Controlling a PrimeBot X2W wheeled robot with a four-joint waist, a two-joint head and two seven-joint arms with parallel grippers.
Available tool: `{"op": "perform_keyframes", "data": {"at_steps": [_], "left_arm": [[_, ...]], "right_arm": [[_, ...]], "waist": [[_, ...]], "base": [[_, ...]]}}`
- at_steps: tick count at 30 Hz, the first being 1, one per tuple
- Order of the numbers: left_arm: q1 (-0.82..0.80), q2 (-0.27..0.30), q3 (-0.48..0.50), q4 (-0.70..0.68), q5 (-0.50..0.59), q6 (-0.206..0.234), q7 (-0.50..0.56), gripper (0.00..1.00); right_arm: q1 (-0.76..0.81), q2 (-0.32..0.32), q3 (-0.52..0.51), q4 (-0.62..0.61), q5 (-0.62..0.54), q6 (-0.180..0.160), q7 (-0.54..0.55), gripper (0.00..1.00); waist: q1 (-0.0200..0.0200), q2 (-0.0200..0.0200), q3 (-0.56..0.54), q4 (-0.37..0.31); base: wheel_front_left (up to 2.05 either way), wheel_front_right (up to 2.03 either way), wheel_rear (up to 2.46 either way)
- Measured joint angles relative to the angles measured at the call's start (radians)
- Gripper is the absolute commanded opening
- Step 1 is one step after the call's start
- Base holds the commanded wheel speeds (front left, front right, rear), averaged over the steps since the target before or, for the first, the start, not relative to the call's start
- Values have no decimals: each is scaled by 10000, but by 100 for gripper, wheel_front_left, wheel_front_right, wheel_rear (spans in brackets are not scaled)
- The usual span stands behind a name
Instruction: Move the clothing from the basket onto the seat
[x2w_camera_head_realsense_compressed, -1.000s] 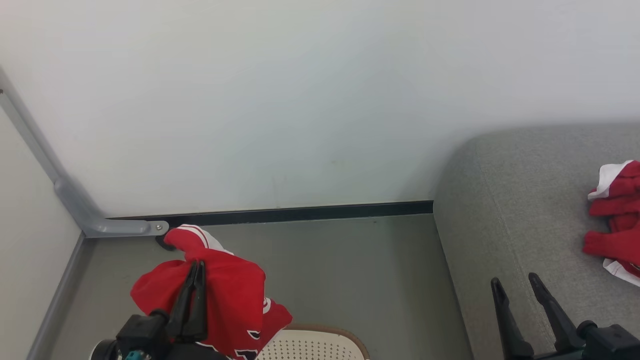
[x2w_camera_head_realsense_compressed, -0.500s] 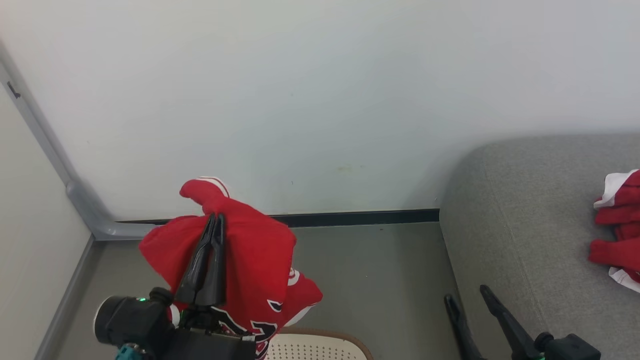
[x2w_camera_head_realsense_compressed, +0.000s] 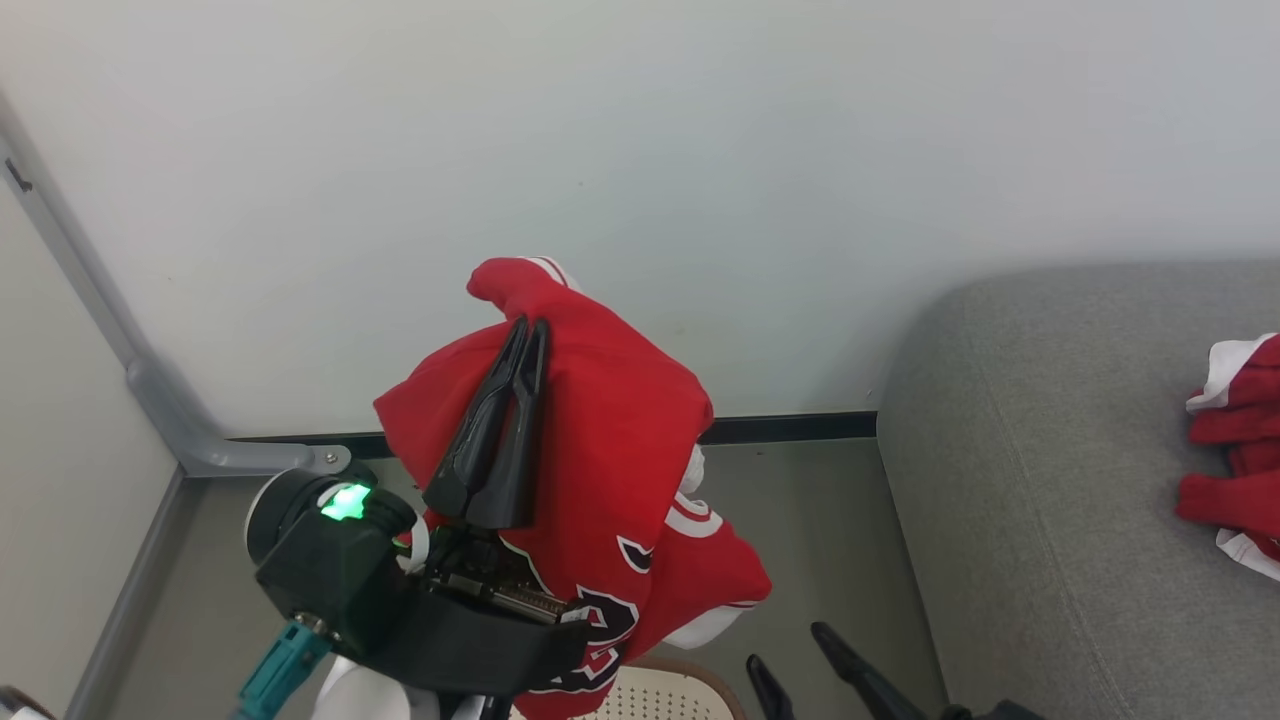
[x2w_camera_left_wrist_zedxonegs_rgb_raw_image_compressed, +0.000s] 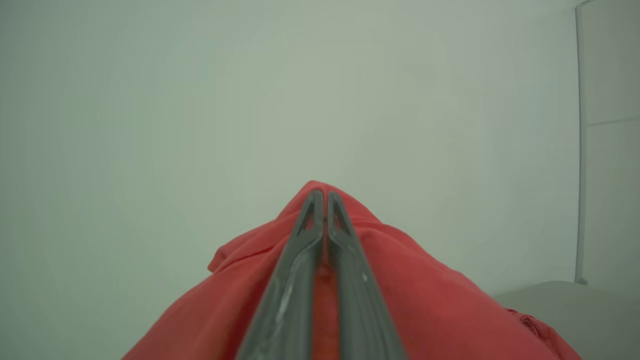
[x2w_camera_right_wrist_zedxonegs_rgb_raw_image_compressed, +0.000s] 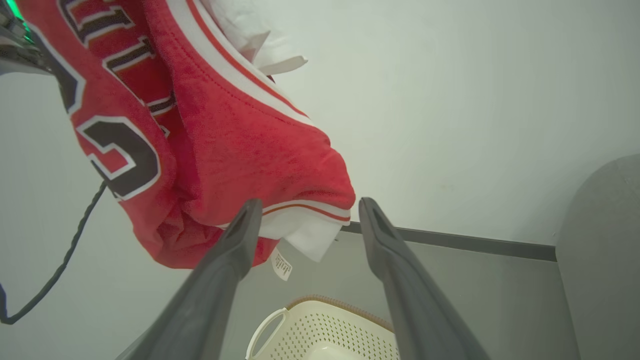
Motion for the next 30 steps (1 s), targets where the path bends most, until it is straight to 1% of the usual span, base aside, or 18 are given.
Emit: {"op": "perform_keyframes", "data": {"at_steps": [4,7,11,19,22,26,27,28,30], "left_arm": [[-354,-36,-230,-6,-4,2,151,0],[-551,-48,-416,0,-38,4,245,0],[-635,-63,-646,4,-81,15,337,0],[-790,-84,-1197,15,-182,90,510,0],[-786,-77,-1296,-2,-198,178,583,0],[-786,-79,-1498,-12,-267,178,675,0],[-787,-81,-1582,-8,-274,178,675,0],[-787,-81,-1657,-4,-286,178,685,0],[-787,-81,-1720,-2,-324,180,709,0]], "right_arm": [[-41,205,527,-40,0,186,128,100],[-174,403,1133,-52,0,359,234,100],[-504,619,1707,-29,0,470,265,100],[-1489,704,1812,353,15,543,318,100],[-1972,779,1946,635,105,556,270,100],[-2594,828,2119,1005,159,593,174,100],[-2685,836,2127,1051,211,600,134,75],[-2747,836,2153,1124,236,600,94,0],[-2844,838,2259,1300,295,602,65,0]], "waist": [[0,1,20,-32],[0,0,26,-56],[0,0,26,-73],[0,0,27,42],[0,0,33,108],[0,0,41,169],[0,1,44,195],[0,0,46,225],[0,0,53,292]], "base": [[0,0,0],[0,0,0],[0,0,0],[0,0,0],[0,0,0],[0,0,0],[0,0,0],[0,0,0],[0,0,0]]}}
